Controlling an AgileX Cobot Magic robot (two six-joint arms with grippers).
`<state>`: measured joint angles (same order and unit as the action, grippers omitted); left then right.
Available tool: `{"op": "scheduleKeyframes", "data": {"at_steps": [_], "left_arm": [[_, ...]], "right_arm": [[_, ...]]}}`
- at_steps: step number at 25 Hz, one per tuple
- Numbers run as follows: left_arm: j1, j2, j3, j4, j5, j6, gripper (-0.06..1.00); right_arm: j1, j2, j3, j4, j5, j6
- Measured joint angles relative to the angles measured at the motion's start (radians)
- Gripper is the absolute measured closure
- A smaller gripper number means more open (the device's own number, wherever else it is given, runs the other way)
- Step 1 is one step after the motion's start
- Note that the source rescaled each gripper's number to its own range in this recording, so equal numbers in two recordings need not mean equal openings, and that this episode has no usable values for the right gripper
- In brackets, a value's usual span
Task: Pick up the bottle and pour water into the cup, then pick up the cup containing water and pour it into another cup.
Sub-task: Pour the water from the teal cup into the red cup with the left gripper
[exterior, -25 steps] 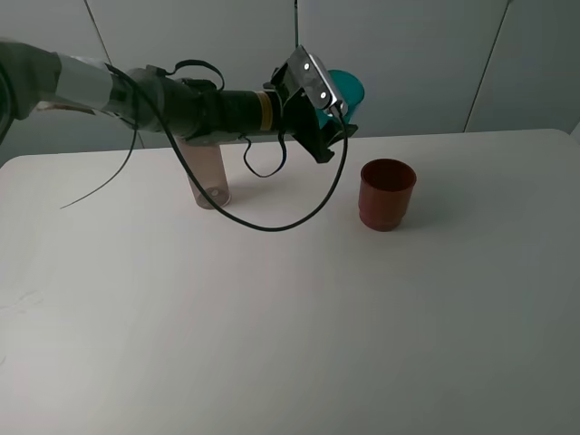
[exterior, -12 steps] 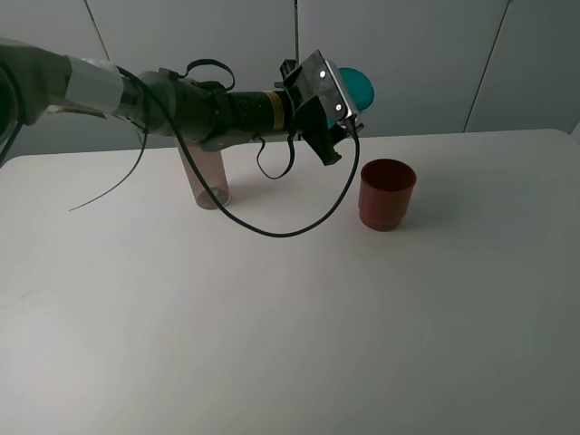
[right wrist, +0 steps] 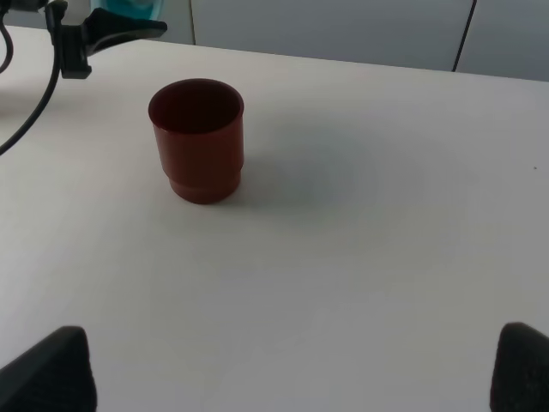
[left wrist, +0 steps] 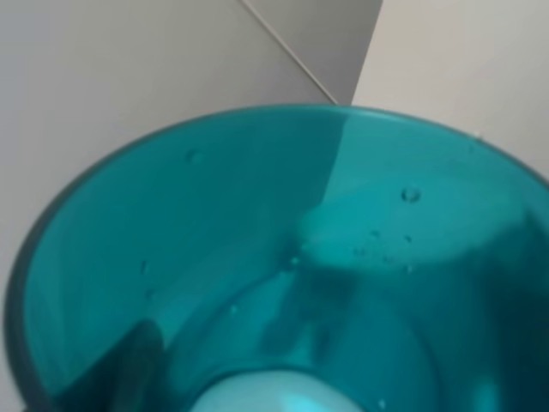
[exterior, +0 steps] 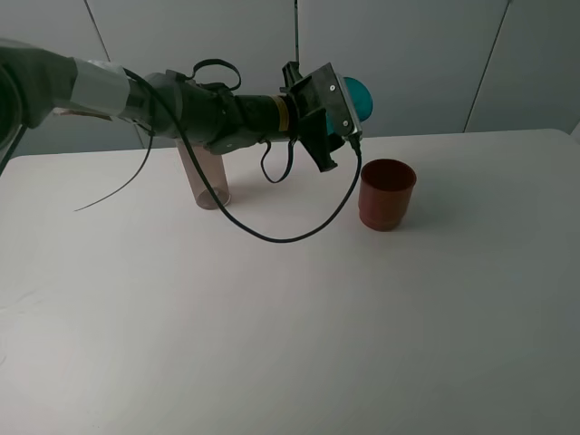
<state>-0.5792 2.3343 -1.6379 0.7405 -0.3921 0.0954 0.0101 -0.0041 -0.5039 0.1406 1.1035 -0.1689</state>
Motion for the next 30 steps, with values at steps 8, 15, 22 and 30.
{"op": "scheduleKeyframes", "data": {"at_steps": [8,15,22,30], "left_arm": [[-0.004,0.000,0.000,-0.003,0.009,0.016,0.89],[-0.020,0.000,0.000,-0.003,0.011,0.041,0.89],[-0.038,0.000,-0.003,-0.040,0.066,0.112,0.89],[-0.057,0.000,-0.072,-0.060,0.151,0.147,0.89]], "right_arm": [[0.000,0.000,0.000,0.000,0.000,0.000],[0.000,0.000,0.000,0.000,0.000,0.000],[0.000,0.000,0.000,0.000,0.000,0.000],[0.000,0.000,0.000,0.000,0.000,0.000]]}}
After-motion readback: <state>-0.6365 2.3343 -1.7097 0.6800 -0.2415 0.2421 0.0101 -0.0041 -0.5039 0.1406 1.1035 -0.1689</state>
